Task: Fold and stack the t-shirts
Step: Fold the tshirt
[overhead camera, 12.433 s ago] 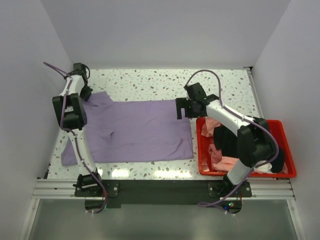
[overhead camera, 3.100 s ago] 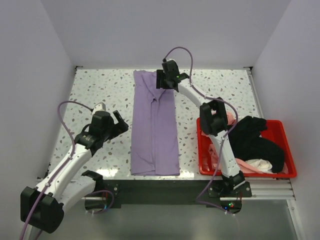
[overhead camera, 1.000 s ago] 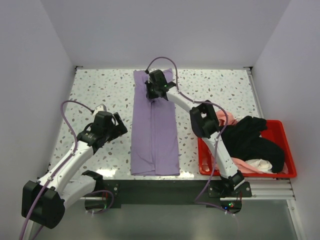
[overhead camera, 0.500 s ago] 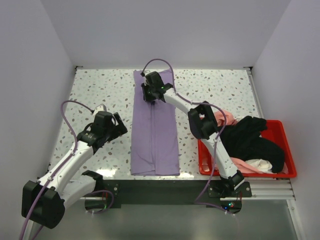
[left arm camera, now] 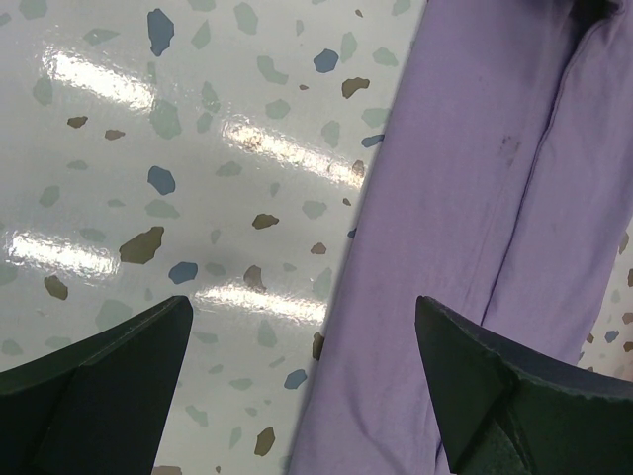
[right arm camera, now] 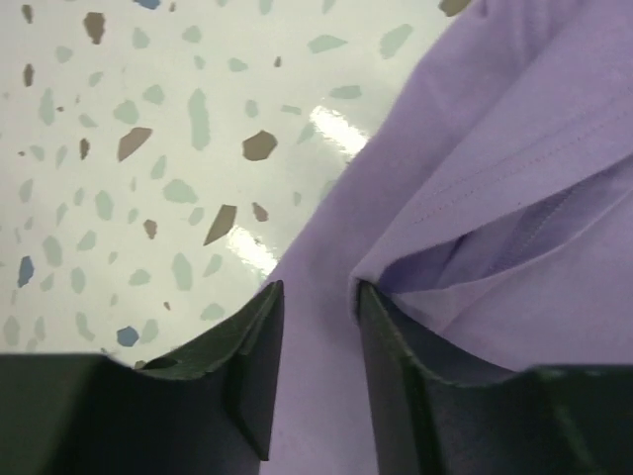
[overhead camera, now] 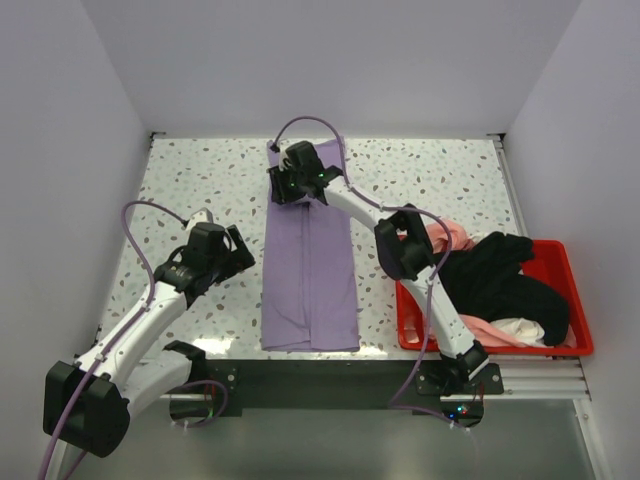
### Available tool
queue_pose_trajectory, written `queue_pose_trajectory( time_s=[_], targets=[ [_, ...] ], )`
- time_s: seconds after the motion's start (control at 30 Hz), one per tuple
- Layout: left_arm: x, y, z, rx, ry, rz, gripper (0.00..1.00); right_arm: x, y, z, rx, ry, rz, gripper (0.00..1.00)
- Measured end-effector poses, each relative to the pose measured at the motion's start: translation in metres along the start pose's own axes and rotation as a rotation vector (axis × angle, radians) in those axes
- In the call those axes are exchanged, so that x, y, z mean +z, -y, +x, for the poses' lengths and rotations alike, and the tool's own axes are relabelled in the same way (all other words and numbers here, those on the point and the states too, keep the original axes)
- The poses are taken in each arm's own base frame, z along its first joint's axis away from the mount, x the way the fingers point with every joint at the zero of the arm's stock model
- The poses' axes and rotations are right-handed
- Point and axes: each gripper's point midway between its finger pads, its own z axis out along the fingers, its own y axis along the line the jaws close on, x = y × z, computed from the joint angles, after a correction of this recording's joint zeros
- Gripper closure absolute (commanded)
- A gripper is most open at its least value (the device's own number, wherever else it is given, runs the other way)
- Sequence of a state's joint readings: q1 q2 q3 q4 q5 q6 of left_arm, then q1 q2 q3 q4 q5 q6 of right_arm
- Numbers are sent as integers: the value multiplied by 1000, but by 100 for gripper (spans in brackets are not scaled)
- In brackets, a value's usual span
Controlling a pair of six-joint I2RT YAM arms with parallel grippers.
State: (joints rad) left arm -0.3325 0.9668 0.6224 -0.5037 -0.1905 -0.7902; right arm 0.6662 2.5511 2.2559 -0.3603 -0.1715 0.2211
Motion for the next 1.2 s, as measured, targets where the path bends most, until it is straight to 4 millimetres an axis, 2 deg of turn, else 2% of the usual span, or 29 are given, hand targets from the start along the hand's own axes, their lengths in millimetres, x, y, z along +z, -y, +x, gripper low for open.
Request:
queue_pose_trajectory(
  time_s=[0.13,0.33,0.47,0.6,0.77,0.9,1.0,1.07,1.2],
  targets=[
    [0,0,0,0,-1,-1,0,1,-18,1,-34,-1,-55,39],
    [0,-1,0,1,-1,-2,0,2,-39,4,-115,-2,-89,27],
    [0,-1,1,1,-2,-3,0,1,-43,4,-143,1,-70,1],
    [0,-2,1,1,-5,-9,0,-13,-37,-6,-146,21,-18,1],
    [0,-3,2,1,-5,-15,0,-48,-16,-51,-63,114,34,1],
    [0,-3,2,1,-6,-16,0,-67,27,-81,57,185,61,1],
    [2,-4,4,3,-14,-23,0,-68,65,-81,131,189,105,1],
    [4,-6,6,6,-24,-31,0,-62,81,-81,163,192,122,1],
    [7,-7,8,8,-34,-40,0,-35,85,-77,190,202,112,1]
  ],
)
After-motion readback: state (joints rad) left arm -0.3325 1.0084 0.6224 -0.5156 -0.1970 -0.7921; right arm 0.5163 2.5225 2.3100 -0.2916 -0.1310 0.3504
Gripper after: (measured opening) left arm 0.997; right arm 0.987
